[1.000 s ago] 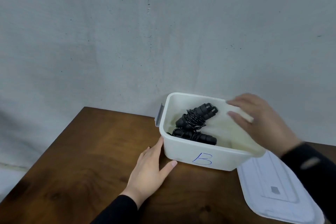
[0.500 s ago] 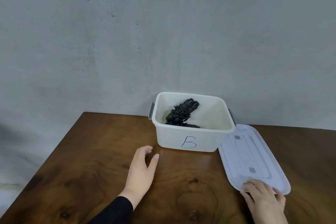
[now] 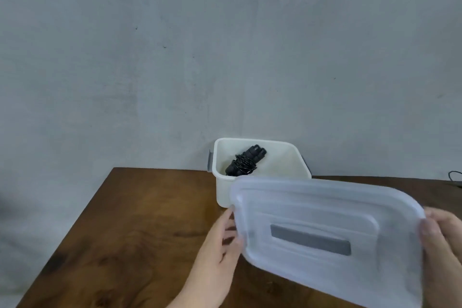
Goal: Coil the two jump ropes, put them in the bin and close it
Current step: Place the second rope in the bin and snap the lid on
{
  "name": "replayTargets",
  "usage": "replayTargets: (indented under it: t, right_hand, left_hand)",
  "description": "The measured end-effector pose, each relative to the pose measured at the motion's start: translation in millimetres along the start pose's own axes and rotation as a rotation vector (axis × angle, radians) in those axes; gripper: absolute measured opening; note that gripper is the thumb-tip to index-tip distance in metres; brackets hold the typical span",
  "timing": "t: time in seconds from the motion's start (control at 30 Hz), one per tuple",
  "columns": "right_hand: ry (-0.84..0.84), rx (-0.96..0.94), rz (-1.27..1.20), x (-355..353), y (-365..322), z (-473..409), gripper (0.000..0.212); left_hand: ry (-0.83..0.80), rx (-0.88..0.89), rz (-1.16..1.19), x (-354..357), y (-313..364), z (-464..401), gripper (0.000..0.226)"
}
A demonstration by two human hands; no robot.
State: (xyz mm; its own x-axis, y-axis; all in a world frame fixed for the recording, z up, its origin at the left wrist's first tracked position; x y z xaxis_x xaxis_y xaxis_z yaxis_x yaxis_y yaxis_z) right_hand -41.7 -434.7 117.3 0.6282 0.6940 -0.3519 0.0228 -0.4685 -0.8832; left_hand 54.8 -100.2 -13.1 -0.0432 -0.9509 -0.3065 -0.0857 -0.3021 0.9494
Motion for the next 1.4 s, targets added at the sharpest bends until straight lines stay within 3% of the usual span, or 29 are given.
replayTargets:
  t: [0.07,0.23,0.3,0.4,0.6,0.7,0.77,0.9,1.0,1.13,1.23,1.3,1.33,1.4]
  right_hand:
    - [0.013,-0.002,-0.018,29.6,-18.0,-6.7,0.043]
    - [-0.267,0.365,-0.409,112.3,3.0,-54.8,0.031]
    - [-0.364,0.353,-0.391,134.0,18.6,-79.7,0.027]
    - [-0.490,0.290,-0.174,161.4,50.3,-105.1,0.026]
    - [-0.373,0.154,0.169,189.3,71.3,-159.2,0.017]
    - [-0.371,0.131,0.217,205.0,91.8,-166.5,0.026]
    - [-0.372,0.087,0.205,211.1,97.1,-167.6,0.019]
    - [-0.358,0.002,0.356,213.6,91.5,-167.7,0.049]
    - [-0.344,-0.035,0.388,209.8,90.0,-163.5,0.047]
    - [-0.366,-0.052,0.415,207.9,86.7,-166.5,0.021]
    - [-0.321,-0.098,0.530,210.7,81.0,-175.0,0.042]
    - [-0.278,-0.135,0.597,210.7,79.9,-176.7,0.045]
    - [-0.277,-0.127,0.572,212.1,83.1,-176.7,0.046]
    - [-0.304,-0.063,0.478,214.1,88.8,-173.3,0.049]
  left_hand:
    - [0.201,-0.082,0.104,-32.5,-2.2,-15.6,0.032]
    - [0.275,-0.170,0.228,-59.5,18.0,-62.3,0.017]
    - [0.338,-0.187,0.252,-62.0,28.6,-89.0,0.019]
    - [0.345,-0.213,0.217,-53.9,38.2,-141.1,0.020]
    - [0.326,-0.200,-0.105,-43.1,16.3,-216.0,0.031]
    - [0.331,-0.134,-0.294,-46.8,10.1,-234.4,0.040]
    - [0.322,-0.110,-0.362,-47.0,4.1,-238.0,0.045]
    - [0.285,-0.192,-0.356,-47.8,-12.1,-225.8,0.044]
    - [0.265,-0.290,-0.264,-45.7,-22.9,-206.5,0.042]
    - [0.261,-0.305,-0.257,-49.1,-22.7,-192.2,0.048]
    - [0.303,-0.269,-0.425,-55.4,-18.0,-198.9,0.051]
    - [0.351,-0.213,-0.522,-56.4,-13.9,-200.8,0.035]
    - [0.377,-0.219,-0.479,-57.2,-15.6,-199.9,0.031]
    - [0.369,-0.356,-0.232,-54.5,-29.6,-196.4,0.049]
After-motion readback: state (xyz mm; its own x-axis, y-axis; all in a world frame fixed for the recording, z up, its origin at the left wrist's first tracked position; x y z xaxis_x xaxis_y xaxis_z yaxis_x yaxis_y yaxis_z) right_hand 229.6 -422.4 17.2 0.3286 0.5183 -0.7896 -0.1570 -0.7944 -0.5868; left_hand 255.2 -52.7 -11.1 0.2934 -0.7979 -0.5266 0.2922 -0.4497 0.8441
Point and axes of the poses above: each hand's wrist, its own z-axis away from the middle knuckle, its own x-axis out of the palm, y = z × x, the point moved 10 cm from there along -z, towards the middle knuckle, and after that the axes turned 7 degrees about y, right-handed, at the moved point
